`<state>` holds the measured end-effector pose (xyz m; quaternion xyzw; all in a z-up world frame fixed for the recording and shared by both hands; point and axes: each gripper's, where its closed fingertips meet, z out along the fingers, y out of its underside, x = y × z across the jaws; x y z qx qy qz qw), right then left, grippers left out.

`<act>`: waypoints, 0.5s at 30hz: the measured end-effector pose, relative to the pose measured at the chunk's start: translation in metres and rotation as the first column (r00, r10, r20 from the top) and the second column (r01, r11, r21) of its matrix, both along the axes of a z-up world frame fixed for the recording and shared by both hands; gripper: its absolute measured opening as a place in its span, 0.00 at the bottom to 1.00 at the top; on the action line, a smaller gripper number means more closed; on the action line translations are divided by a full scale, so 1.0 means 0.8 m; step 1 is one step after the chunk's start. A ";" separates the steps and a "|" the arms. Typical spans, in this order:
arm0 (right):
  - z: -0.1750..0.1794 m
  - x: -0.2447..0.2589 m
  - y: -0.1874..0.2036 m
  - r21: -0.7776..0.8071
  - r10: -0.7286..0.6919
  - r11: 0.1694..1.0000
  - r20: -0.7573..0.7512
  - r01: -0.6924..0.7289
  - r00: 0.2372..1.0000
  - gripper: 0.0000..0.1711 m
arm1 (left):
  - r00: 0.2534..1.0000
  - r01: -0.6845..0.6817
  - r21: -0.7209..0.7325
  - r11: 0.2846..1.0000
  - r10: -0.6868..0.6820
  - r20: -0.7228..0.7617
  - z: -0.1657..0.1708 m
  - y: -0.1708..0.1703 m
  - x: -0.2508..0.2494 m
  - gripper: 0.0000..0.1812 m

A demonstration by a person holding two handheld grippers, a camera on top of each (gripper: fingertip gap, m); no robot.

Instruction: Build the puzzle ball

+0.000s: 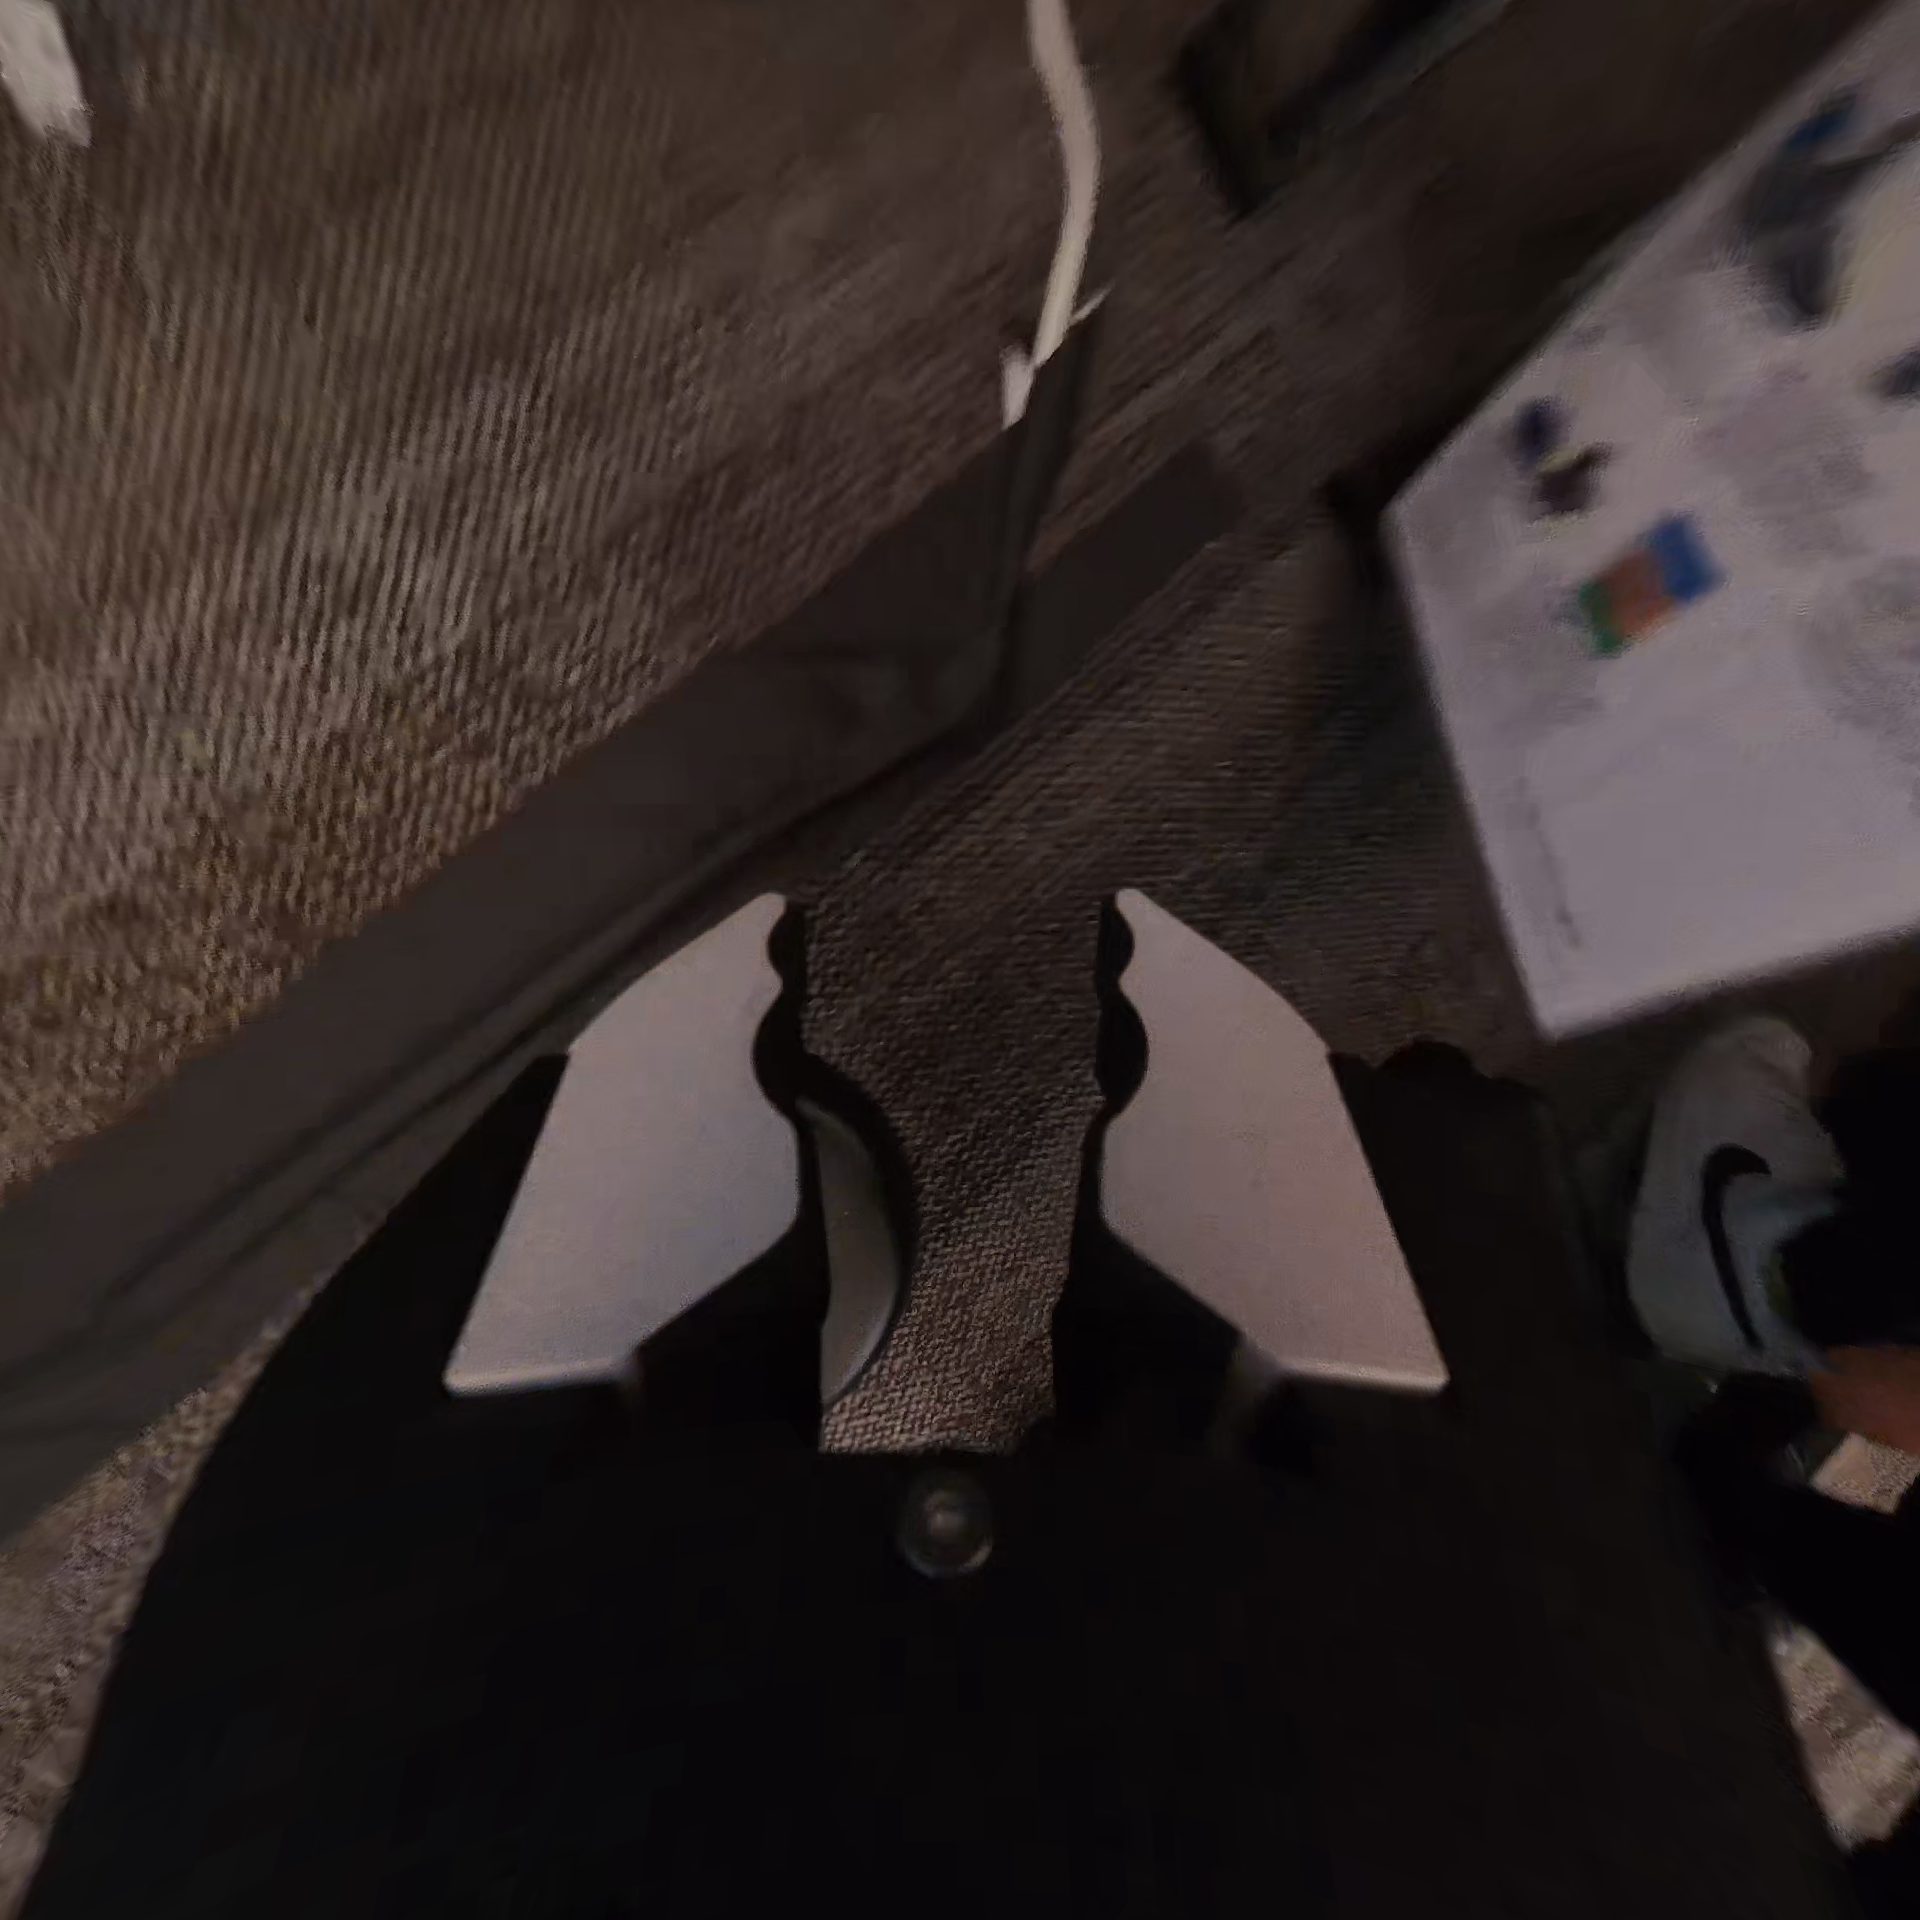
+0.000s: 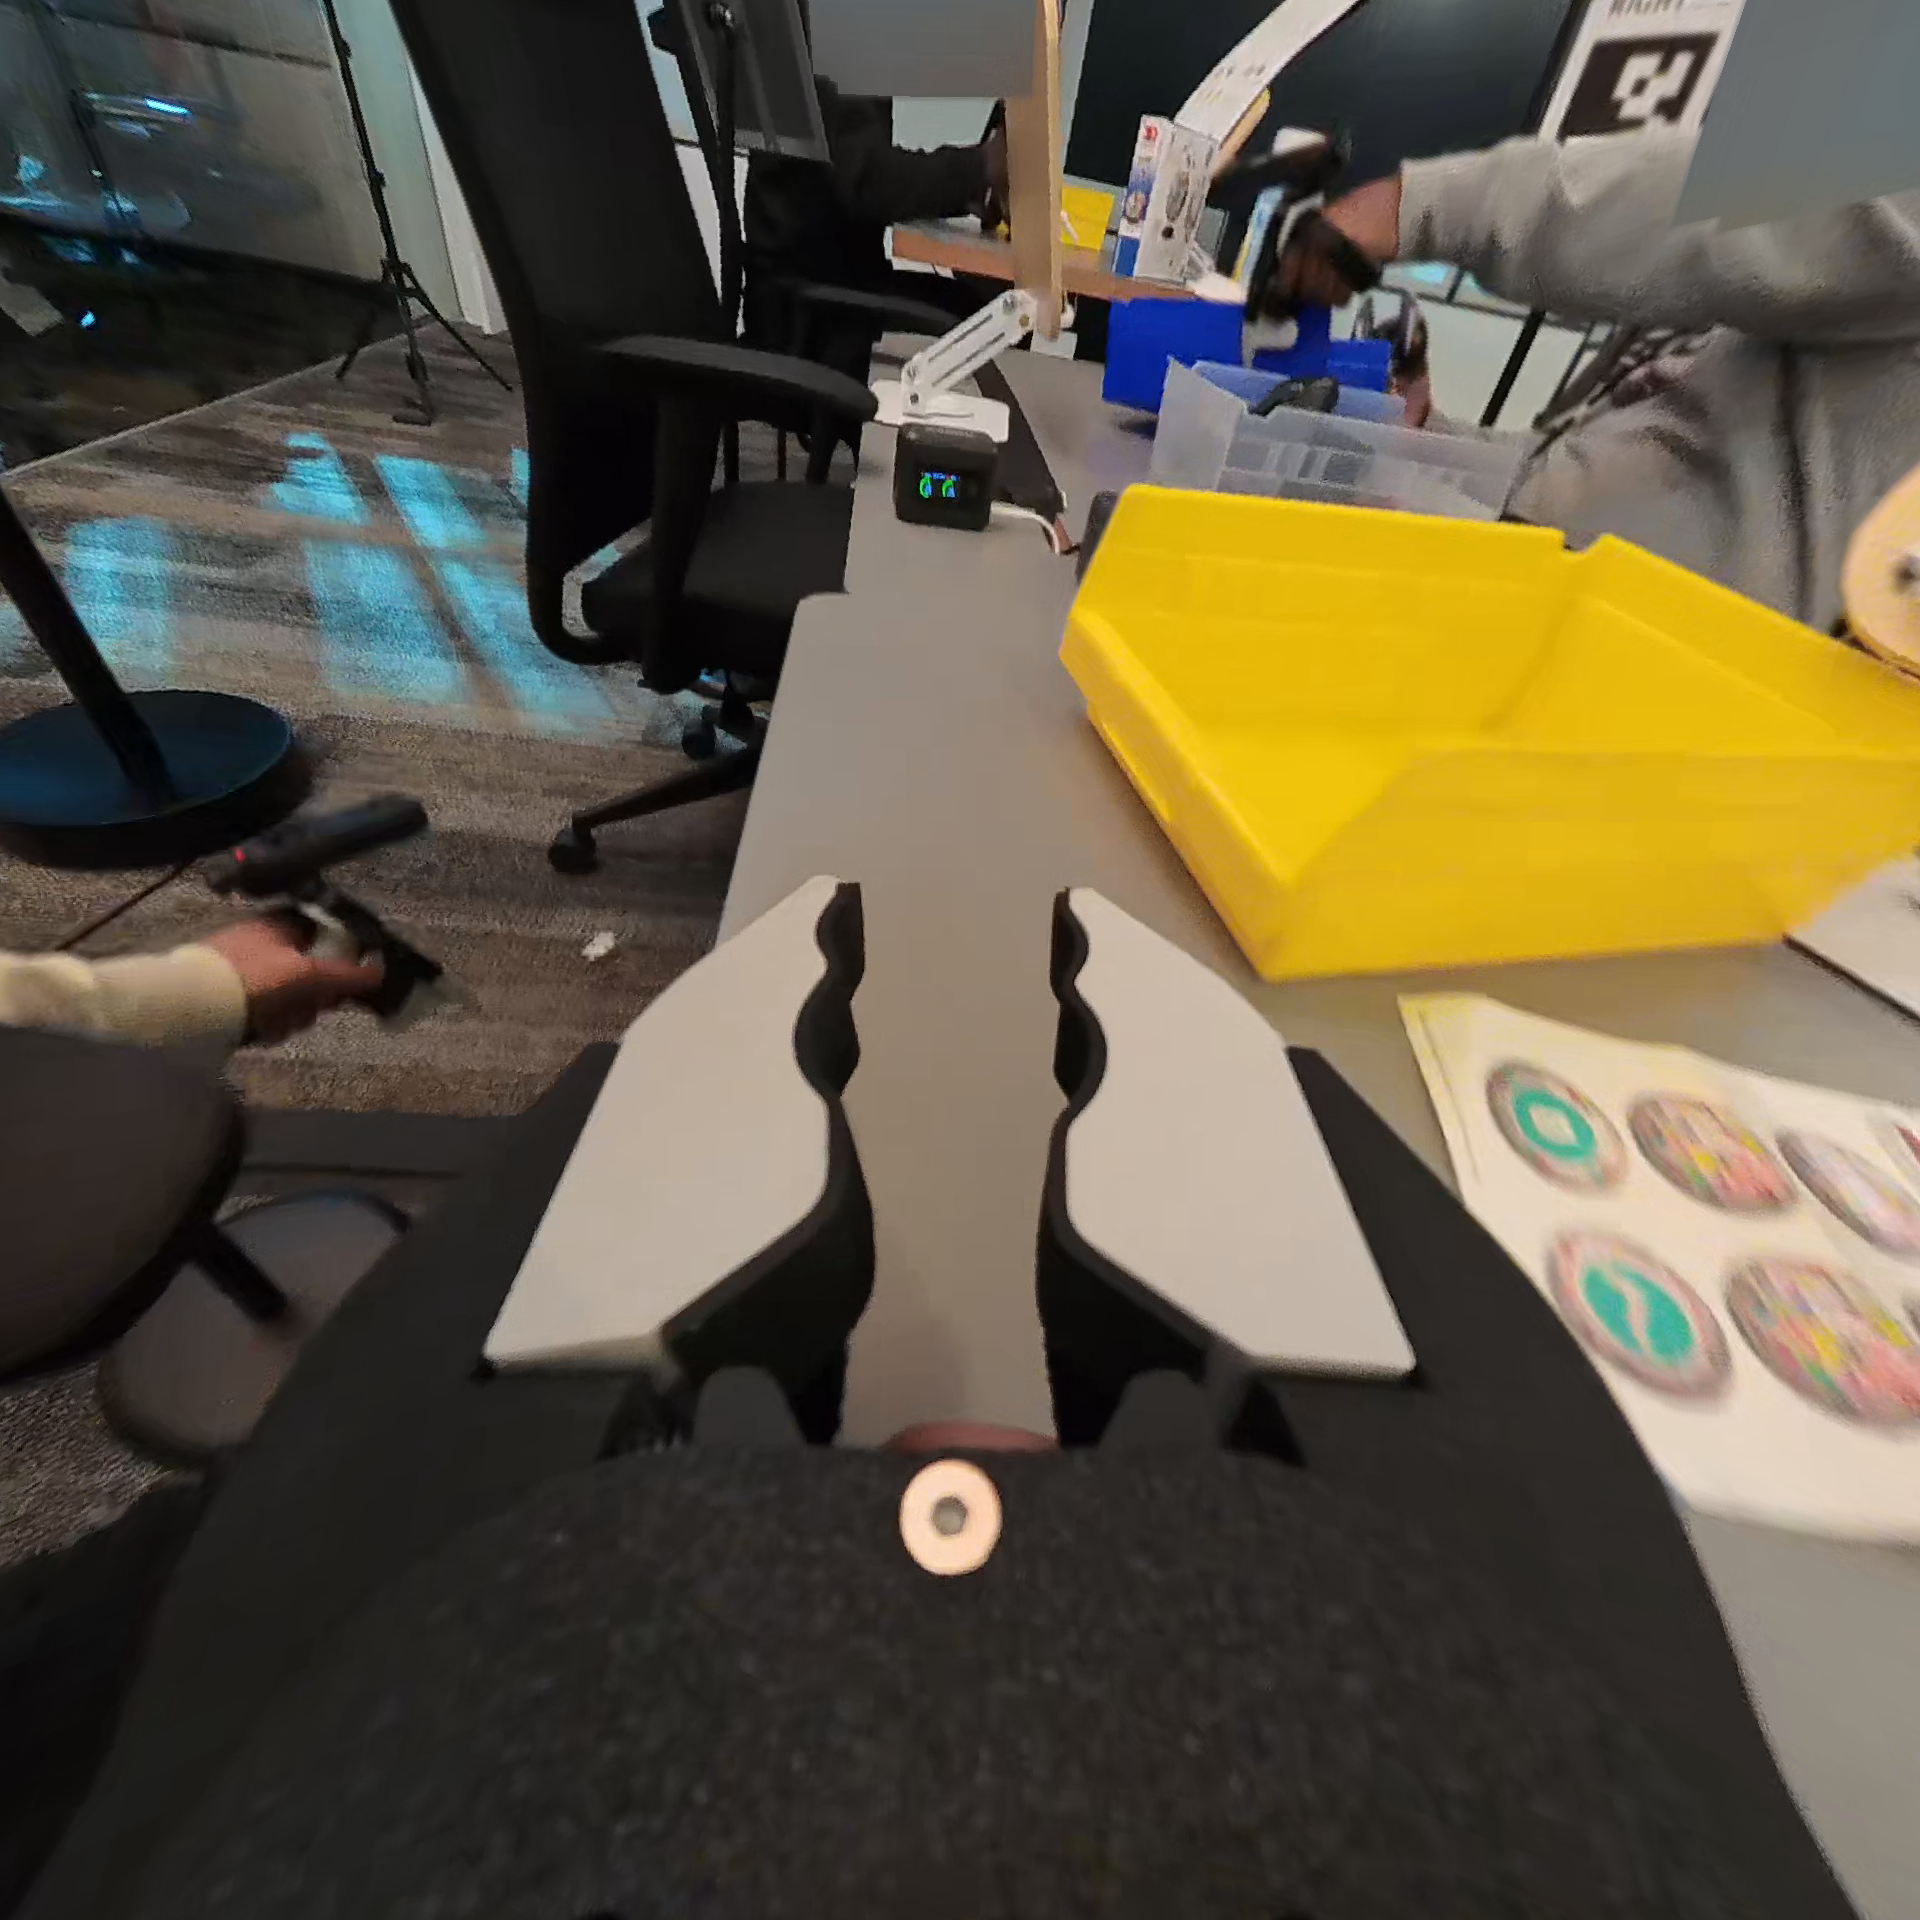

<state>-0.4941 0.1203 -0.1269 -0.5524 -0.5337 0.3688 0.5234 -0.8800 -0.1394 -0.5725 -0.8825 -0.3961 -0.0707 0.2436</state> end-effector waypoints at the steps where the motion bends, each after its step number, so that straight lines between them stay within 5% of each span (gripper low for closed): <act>1: 0.000 -0.023 0.004 0.005 0.010 1.000 -0.005 -0.010 1.000 0.21 | 0.998 -0.041 -0.022 0.999 0.042 0.039 -0.029 -0.006 -0.009 0.28; 4: -0.012 -0.085 0.007 -0.014 0.062 0.998 0.001 -0.062 0.998 0.21 | 0.982 -0.151 0.002 0.989 0.150 0.119 -0.081 0.001 -0.041 0.24; 11: 0.000 -0.163 0.023 -0.024 0.056 0.998 -0.072 -0.058 0.996 0.20 | 0.961 -0.244 -0.103 0.964 0.227 -0.157 -0.146 0.007 -0.201 0.29; 15: -0.002 -0.199 0.019 -0.070 0.117 0.990 -0.060 -0.121 0.991 0.19 | 0.961 -0.250 -0.137 0.959 0.228 -0.154 -0.191 0.014 -0.288 0.34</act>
